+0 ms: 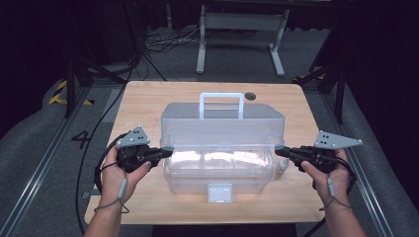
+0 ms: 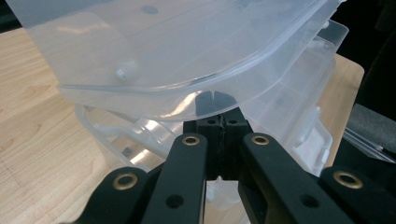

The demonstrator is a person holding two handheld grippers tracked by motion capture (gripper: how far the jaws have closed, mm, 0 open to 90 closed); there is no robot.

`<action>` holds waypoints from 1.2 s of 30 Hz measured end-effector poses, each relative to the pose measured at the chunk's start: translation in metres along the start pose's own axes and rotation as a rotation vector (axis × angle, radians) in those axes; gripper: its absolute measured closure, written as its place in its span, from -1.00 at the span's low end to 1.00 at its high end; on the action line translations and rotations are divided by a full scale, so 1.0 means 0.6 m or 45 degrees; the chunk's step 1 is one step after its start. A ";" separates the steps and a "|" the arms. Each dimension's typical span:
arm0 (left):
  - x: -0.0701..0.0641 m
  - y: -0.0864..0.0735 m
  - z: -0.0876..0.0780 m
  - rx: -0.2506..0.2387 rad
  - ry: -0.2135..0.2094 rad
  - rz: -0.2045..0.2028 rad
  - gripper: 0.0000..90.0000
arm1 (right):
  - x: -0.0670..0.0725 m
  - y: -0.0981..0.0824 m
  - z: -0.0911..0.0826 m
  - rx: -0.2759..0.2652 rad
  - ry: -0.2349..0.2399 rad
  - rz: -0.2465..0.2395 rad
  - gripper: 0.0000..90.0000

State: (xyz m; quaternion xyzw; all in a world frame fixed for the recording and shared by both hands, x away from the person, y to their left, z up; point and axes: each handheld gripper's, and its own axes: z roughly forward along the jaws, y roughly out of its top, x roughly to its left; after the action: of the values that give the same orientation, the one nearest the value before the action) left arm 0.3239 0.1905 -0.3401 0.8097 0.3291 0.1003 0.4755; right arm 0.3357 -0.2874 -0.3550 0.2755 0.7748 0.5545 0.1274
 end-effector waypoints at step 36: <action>0.026 0.072 0.007 -0.107 0.123 0.016 0.99 | -0.027 0.059 0.009 -0.090 -0.060 -0.009 1.00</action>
State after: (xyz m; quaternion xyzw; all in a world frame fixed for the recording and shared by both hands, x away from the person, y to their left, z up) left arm 0.3565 0.1830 -0.3084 0.7853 0.3418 0.1560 0.4921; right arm 0.3618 -0.2838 -0.3257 0.2812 0.7525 0.5744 0.1572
